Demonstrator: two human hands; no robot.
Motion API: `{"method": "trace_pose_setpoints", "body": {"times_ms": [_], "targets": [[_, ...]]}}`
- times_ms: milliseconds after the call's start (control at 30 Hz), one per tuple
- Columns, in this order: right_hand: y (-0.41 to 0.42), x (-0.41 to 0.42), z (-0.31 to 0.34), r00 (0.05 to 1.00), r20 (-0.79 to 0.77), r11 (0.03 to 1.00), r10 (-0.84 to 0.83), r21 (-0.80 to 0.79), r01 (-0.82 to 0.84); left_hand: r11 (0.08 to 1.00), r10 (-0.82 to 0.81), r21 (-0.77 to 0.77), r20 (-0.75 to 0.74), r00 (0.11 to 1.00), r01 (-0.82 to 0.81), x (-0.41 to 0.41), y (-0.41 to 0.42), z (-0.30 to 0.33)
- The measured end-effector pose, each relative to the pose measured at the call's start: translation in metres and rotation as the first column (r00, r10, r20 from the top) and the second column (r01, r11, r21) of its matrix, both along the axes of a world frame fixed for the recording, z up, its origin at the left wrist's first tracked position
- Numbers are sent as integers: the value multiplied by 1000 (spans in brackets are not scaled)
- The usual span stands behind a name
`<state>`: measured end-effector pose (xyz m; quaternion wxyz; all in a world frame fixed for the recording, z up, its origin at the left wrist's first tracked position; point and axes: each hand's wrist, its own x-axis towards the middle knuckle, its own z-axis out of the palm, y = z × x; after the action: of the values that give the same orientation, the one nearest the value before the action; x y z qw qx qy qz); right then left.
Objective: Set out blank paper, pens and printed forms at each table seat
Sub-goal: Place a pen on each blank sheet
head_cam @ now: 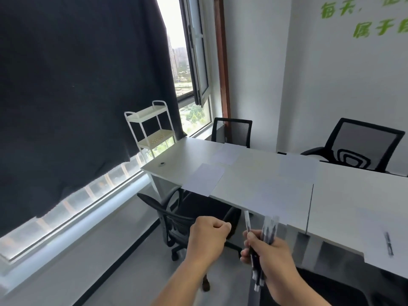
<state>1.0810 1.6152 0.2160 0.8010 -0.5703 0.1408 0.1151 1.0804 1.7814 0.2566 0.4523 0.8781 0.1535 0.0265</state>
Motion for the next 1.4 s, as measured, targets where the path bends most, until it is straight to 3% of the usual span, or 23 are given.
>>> {"method": "trace_pose_setpoints", "body": {"times_ms": [133, 333, 600, 1033, 1400], "targets": [[30, 7, 11, 999, 33, 1000, -3, -8, 3, 1000, 23, -1, 52, 998, -23, 7, 28, 15], [57, 38, 7, 1000, 25, 999, -17, -47, 18, 1000, 3, -11, 7, 1000, -3, 45, 54, 9], [82, 142, -27, 986, -10, 986, -166, -8, 166, 993, -51, -111, -35, 998, 46, 165, 77, -21], [67, 233, -35, 943, -57, 944, -328, -45, 326, 926, -360, -151, -67, 930, 347, 299, 31, -23], [52, 295, -60, 849, -107, 846, -517, -218, 487, 781, -617, -259, -175, 767, 569, 402, -9, -70]]}}
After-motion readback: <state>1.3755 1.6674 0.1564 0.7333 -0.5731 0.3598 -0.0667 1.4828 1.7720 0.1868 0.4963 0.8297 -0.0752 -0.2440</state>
